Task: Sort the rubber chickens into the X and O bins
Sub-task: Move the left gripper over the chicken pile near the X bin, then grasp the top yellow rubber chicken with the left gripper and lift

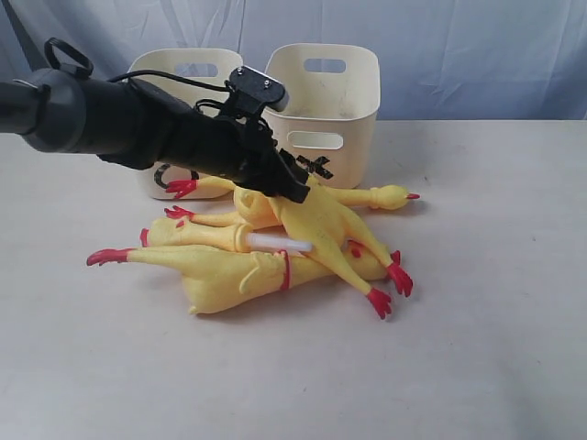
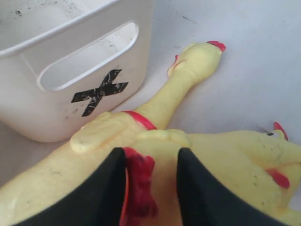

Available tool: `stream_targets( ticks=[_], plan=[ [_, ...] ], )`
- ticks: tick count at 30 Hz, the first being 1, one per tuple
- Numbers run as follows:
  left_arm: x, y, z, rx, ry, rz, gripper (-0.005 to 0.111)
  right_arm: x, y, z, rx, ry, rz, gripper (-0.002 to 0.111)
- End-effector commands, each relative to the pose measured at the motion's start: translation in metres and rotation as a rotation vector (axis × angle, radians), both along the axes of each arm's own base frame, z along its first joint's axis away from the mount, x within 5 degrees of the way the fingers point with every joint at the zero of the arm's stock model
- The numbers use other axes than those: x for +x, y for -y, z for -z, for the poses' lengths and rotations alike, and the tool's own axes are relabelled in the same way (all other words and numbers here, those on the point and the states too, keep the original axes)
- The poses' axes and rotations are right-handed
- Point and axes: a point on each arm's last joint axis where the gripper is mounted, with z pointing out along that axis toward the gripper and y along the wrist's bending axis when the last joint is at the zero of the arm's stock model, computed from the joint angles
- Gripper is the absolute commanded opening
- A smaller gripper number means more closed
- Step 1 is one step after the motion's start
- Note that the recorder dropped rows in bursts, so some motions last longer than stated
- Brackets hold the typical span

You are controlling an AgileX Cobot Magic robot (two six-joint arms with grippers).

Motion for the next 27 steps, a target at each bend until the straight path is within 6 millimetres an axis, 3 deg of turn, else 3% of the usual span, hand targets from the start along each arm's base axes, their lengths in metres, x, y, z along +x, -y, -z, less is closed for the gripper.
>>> stream_targets(
  ticks=[1,2,6,17,27],
  plan=[
    [-0.003,0.003,0.001,0.002,-0.013,0.044,0.004,0.000,0.000,-0.002,0.000,0.017,-0.004,-0.001],
    [-0.003,0.003,0.000,0.001,-0.011,0.044,0.000,0.000,0.000,-0.002,0.000,0.017,-0.004,-0.001],
    [-0.004,0.002,-0.009,-0.006,0.011,0.043,0.000,0.000,0.000,-0.002,0.000,0.017,-0.004,-0.001],
    [-0.014,-0.003,-0.058,-0.071,0.096,0.033,0.000,0.000,0.000,-0.002,0.000,0.017,-0.004,-0.001],
    [-0.016,-0.004,-0.069,-0.084,0.119,0.032,0.000,0.000,0.000,-0.002,0.000,0.017,-0.004,-0.001]
  ],
)
